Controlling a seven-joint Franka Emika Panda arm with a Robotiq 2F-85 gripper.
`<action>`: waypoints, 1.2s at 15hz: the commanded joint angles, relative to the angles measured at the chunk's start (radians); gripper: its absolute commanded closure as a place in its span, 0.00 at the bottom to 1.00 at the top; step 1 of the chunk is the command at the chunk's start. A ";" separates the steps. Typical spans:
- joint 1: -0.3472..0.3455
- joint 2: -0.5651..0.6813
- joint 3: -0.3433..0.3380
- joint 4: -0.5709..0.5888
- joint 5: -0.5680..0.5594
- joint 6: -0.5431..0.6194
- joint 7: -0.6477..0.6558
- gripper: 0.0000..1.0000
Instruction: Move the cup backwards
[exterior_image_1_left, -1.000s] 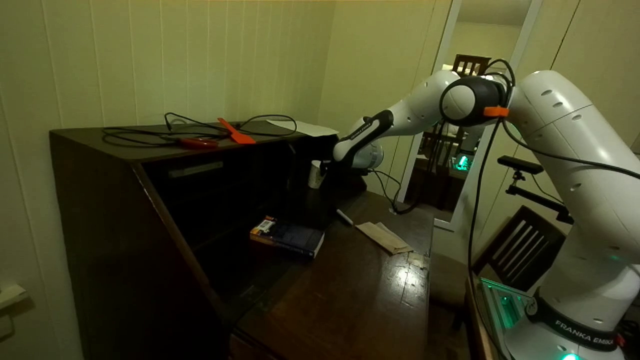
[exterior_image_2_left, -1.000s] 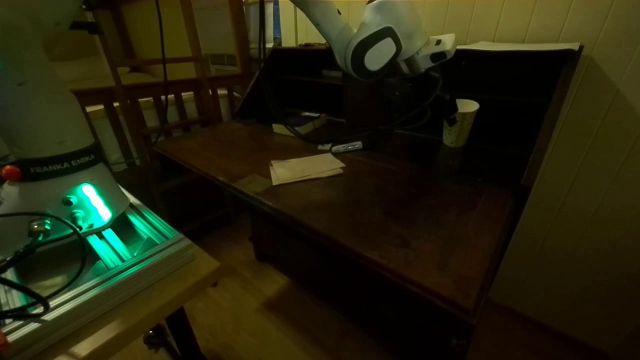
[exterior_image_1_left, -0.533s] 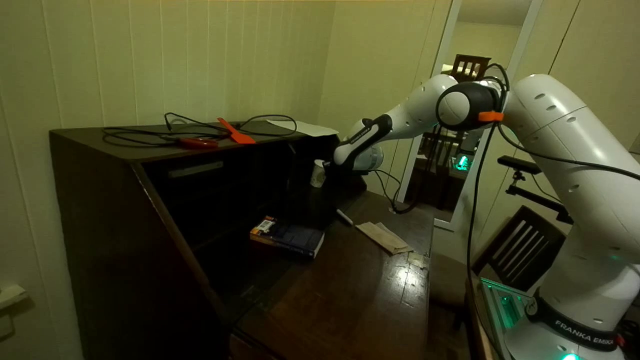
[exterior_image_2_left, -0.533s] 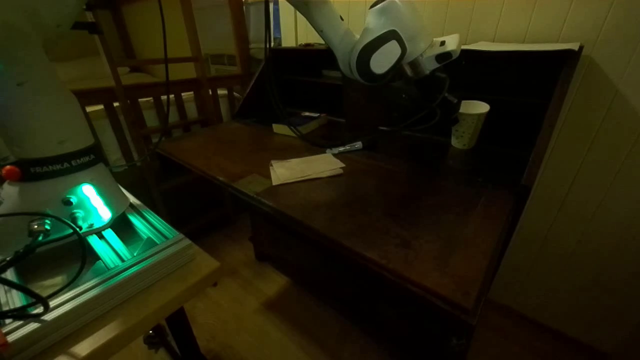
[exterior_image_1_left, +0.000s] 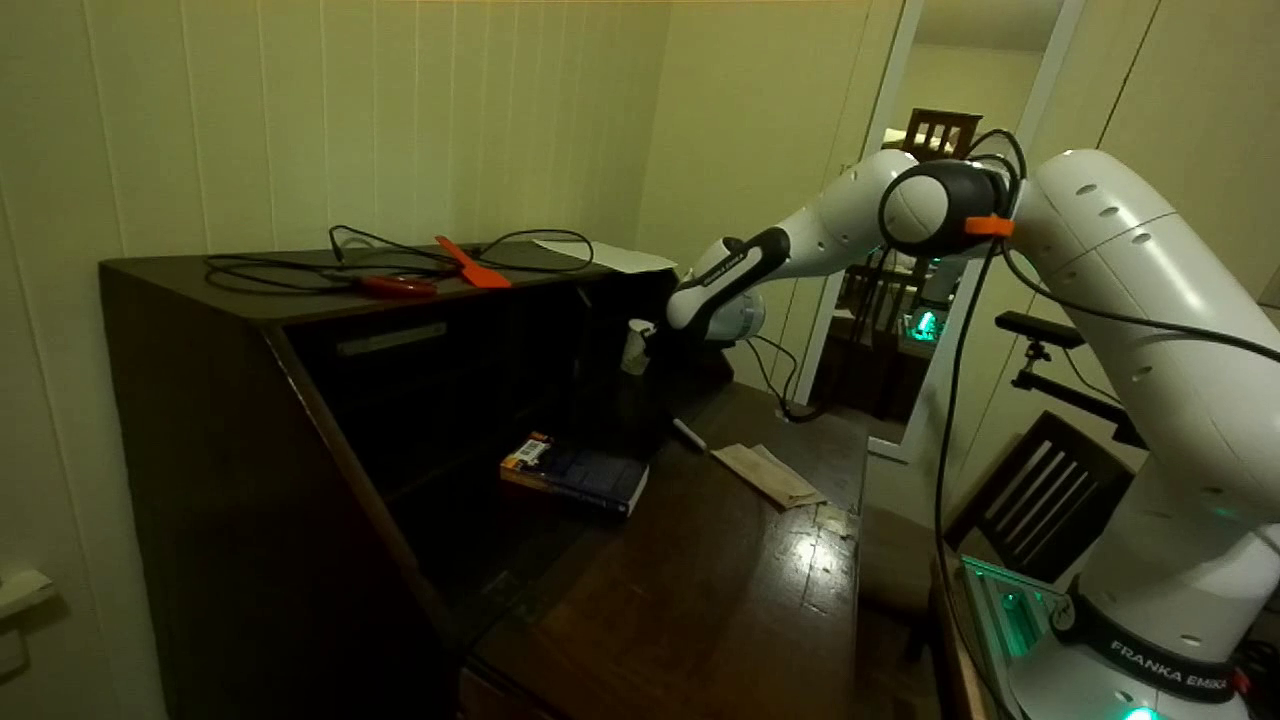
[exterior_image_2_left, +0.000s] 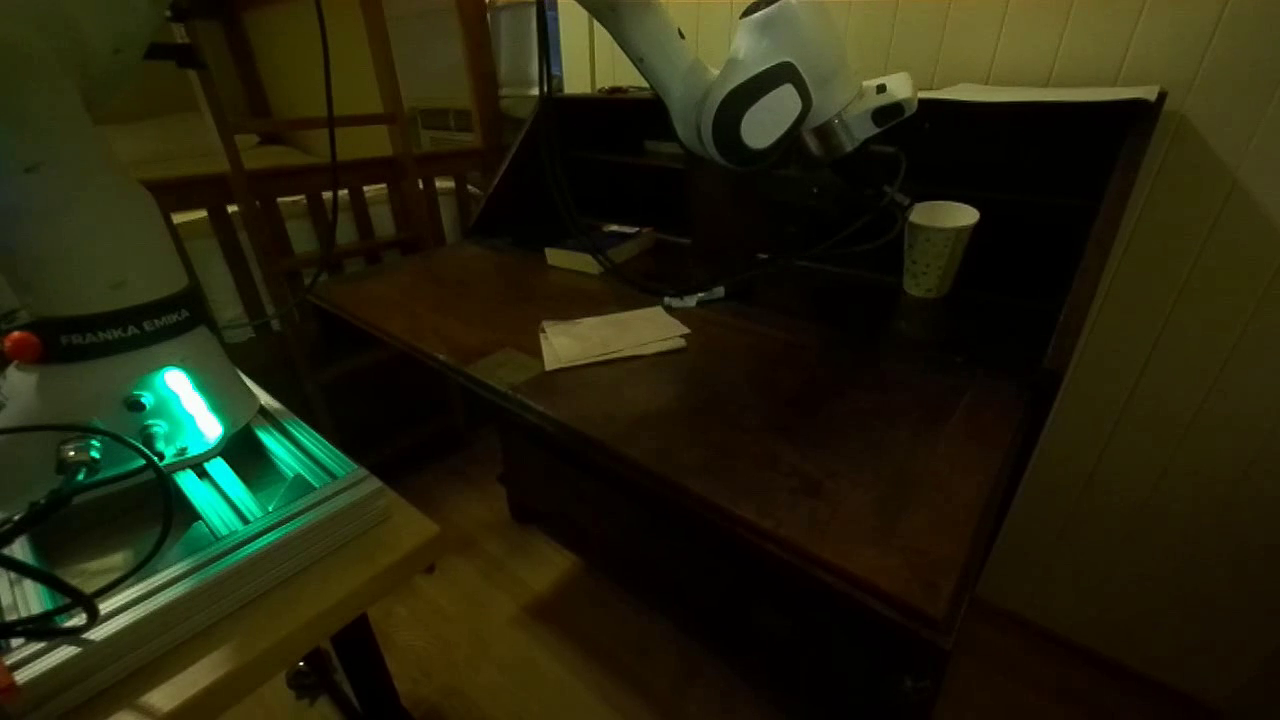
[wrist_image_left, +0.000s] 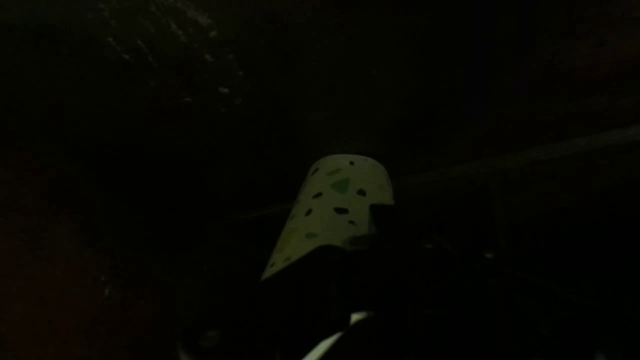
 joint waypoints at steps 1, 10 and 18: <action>-0.001 -0.027 -0.049 -0.022 -0.068 -0.034 -0.044 1.00; 0.018 0.032 -0.139 0.039 -0.129 -0.018 -0.038 1.00; 0.018 0.100 -0.122 0.117 -0.114 0.018 -0.017 1.00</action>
